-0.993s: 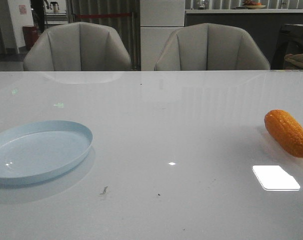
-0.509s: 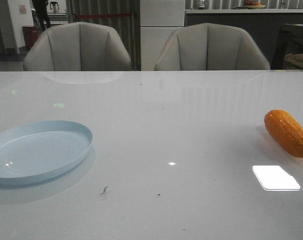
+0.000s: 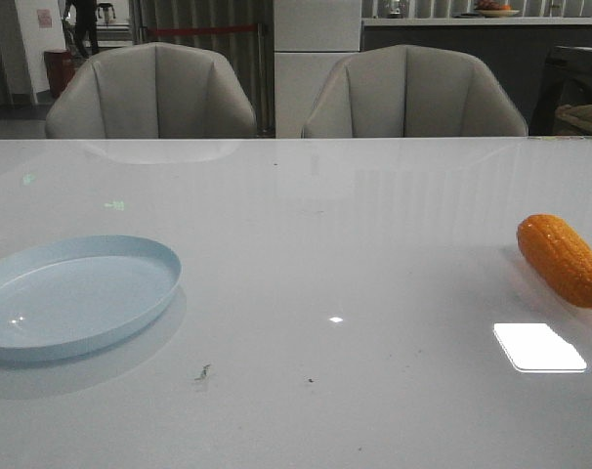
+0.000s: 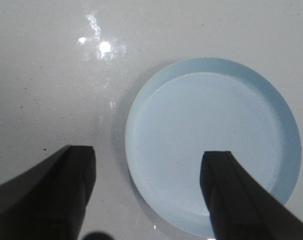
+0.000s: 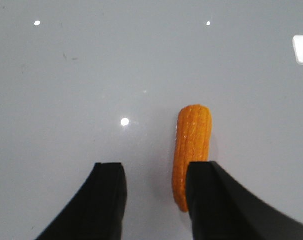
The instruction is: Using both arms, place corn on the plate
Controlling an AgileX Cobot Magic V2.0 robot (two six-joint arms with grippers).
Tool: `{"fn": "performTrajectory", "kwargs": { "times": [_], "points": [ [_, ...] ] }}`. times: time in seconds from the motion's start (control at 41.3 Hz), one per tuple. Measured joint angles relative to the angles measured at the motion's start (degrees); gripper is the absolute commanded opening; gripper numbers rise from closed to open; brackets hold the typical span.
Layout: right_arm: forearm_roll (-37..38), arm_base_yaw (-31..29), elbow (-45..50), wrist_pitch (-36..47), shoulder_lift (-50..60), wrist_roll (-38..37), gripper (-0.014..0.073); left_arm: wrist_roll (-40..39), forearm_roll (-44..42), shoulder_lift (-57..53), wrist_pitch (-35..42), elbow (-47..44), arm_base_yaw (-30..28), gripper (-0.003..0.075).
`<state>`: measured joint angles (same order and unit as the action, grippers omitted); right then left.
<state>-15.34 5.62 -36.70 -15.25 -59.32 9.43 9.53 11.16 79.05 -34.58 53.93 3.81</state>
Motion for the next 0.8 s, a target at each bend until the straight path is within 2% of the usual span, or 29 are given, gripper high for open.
{"fn": "performTrajectory", "kwargs": {
  "times": [0.194, 0.412, 0.799],
  "points": [
    [-2.02, 0.0, -1.69, -7.57, -1.45, -0.11, 0.0409, 0.0, 0.26, 9.59, -5.19, 8.96, 0.0, 0.0508],
    [-2.14, 0.0, -1.92, -9.36, -1.91, -0.2, 0.0409, 0.0, 0.26, 18.93, -8.63, 16.5, 0.0, 0.0508],
    [-2.22, 0.0, -2.66, -9.25, -1.91, -0.2, 0.0409, 0.0, -0.64, 28.76, -13.59, 18.19, 0.0, 0.0507]
  ]
}}
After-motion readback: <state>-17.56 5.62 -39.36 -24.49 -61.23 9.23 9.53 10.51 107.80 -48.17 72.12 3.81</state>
